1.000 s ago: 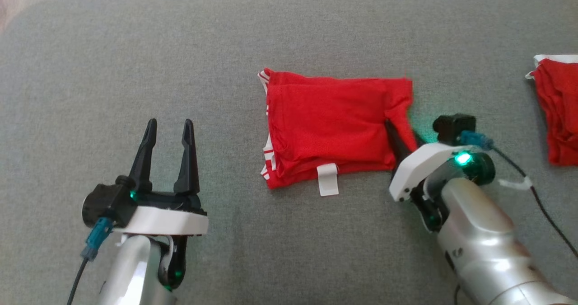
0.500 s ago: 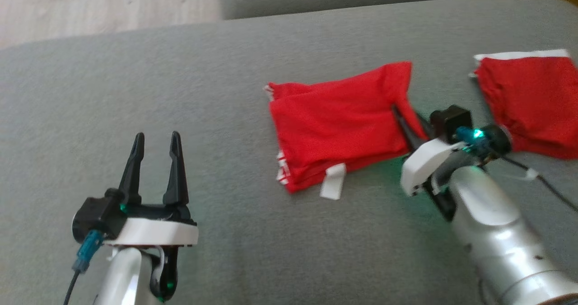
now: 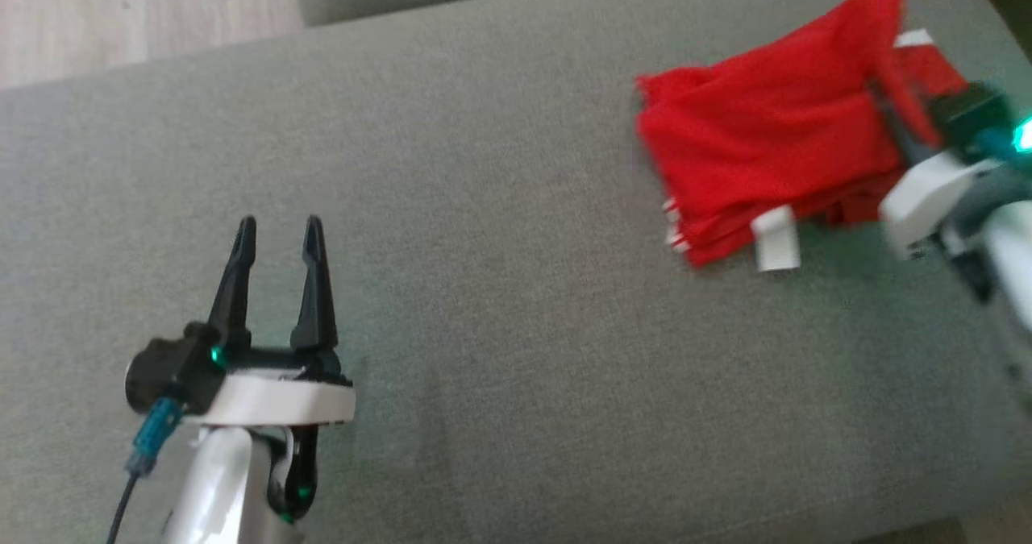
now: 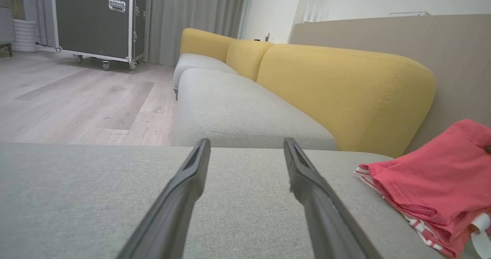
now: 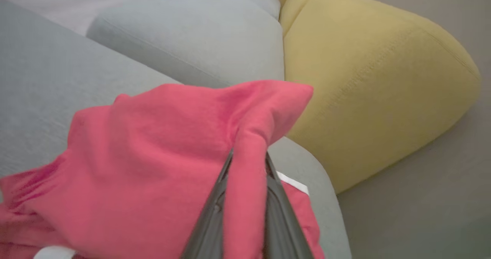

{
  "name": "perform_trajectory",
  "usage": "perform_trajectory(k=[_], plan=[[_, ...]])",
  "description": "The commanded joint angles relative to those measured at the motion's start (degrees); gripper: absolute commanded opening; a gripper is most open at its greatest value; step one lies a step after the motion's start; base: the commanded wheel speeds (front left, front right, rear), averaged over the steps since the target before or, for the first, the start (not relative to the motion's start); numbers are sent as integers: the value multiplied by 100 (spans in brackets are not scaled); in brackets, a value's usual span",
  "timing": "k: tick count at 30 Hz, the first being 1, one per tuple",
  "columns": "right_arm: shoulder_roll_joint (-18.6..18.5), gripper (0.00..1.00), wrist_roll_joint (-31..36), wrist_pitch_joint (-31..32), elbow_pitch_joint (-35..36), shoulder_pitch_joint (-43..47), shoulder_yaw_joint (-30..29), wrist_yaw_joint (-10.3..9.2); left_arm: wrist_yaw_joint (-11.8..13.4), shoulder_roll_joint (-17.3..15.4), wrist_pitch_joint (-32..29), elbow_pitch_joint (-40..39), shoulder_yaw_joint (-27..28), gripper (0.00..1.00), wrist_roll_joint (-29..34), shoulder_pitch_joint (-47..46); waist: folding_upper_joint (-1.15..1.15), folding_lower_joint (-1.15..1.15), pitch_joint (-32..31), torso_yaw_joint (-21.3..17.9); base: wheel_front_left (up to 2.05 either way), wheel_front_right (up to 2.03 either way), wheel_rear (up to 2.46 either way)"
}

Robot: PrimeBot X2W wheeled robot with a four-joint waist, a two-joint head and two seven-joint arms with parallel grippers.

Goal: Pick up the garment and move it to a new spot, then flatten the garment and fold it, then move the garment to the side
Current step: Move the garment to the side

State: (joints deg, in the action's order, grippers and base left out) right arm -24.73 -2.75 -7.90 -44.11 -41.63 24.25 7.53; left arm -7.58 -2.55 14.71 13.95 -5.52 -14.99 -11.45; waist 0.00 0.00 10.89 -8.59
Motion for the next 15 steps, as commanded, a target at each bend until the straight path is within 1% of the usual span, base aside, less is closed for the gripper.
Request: perform_trajectory(k=[1,5,9,12,13,15], plan=[[-225,0,24,44,183,-131,48,-4,12,-32,29,-219,135,100,60,-286,0,0,153,-48,0,0,0],[-767,0,35,212,209,-214,3,-4,11,-32,29,-218,50,100,78,-436,0,0,401,-32,0,0,0],[-1173,0,62,367,108,-290,-162,-4,10,-47,29,-204,-26,100,78,-592,0,0,625,19,0,0,0],[-1365,0,102,425,-29,-362,-468,-4,10,-72,29,-196,-74,100,58,-692,0,0,767,60,0,0,0],[-1409,0,147,443,-115,-390,-704,-4,10,-89,29,-188,-110,100,42,-760,0,0,851,94,0,0,0],[-1405,0,205,474,-181,-386,-922,-4,10,-101,29,-181,-145,100,30,-824,0,0,928,131,0,0,0]])
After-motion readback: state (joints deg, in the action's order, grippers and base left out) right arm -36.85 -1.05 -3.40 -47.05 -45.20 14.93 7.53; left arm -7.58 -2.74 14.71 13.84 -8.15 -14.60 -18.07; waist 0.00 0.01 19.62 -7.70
